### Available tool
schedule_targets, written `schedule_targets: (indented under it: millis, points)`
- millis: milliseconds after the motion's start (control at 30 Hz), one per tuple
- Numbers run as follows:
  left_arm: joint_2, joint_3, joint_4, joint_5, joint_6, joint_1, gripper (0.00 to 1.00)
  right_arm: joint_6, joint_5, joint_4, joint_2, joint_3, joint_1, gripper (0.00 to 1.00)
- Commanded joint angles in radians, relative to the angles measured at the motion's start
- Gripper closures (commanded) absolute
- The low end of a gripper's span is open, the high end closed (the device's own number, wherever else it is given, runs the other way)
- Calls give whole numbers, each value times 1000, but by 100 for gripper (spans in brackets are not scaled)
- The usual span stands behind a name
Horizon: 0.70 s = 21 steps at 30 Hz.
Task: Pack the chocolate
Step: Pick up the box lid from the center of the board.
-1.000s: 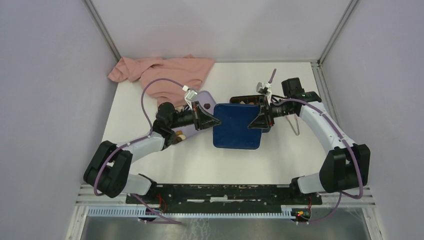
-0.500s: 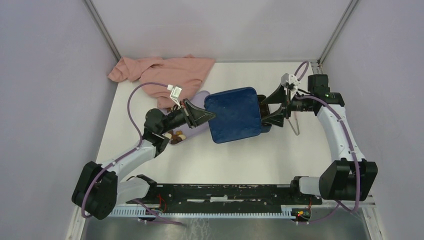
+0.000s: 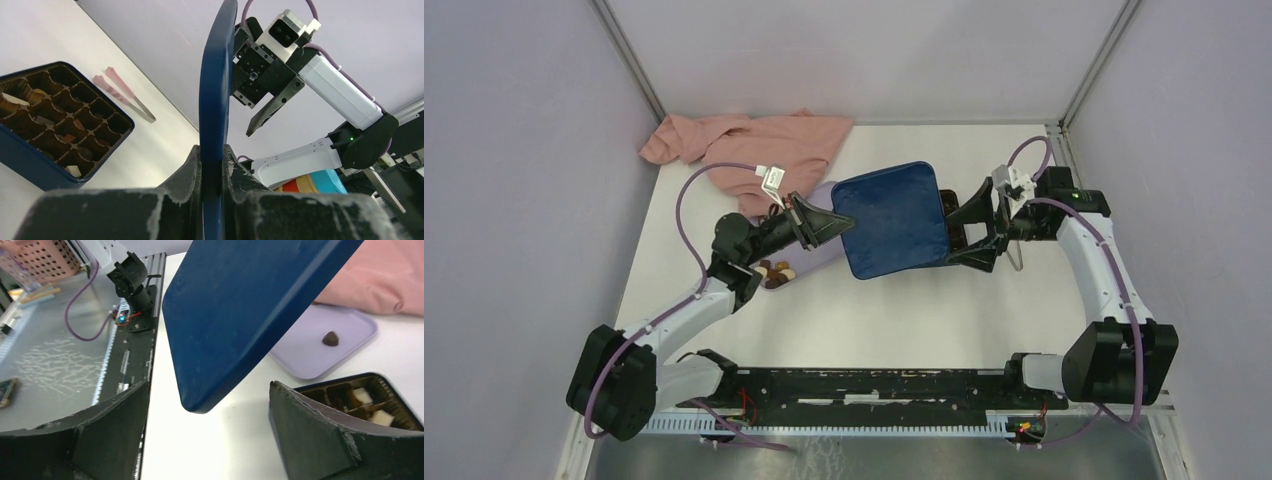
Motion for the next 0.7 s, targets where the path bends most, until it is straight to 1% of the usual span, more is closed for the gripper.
schedule_targets:
  millis: [0, 33, 67, 200, 267, 333, 367, 400, 433, 500, 567, 633, 667]
  points:
    - [46, 67, 86, -5, -46, -27, 98, 99, -32, -10, 57, 60, 8, 6]
    - [55, 75, 83, -8, -39, -37, 98, 77, -25, -35, 71, 83, 8, 6]
    - [65, 83, 78, -10, -32, -47, 98, 70, -8, -61, 92, 124, 8, 2]
    - [75, 97, 45, -19, -2, -60, 98, 172, 119, -54, 147, 281, 5, 2]
    - [70, 101, 12, -30, 22, -59, 98, 245, 174, -1, 144, 309, -3, 2]
    - [71, 103, -8, -39, 36, -60, 98, 428, 270, 193, 97, 263, -4, 2]
    - [73, 104, -12, -42, 38, -61, 98, 552, 339, 346, 50, 211, -4, 2]
    - [79, 107, -13, -44, 38, -59, 98, 628, 415, 465, 1, 160, -4, 2]
    - [83, 110, -13, -46, 38, -59, 98, 677, 471, 593, -59, 101, -4, 2]
    - [94, 119, -11, -49, 37, -60, 98, 733, 517, 744, -157, 24, -4, 2]
    - [101, 127, -3, -47, 33, -60, 98, 837, 493, 858, -222, -28, -4, 2]
    - [108, 133, 5, -41, 31, -60, 98, 926, 404, 885, -220, -28, -4, 2]
    - [112, 138, 10, -36, 29, -61, 98, 1002, 363, 937, -219, -56, -4, 2]
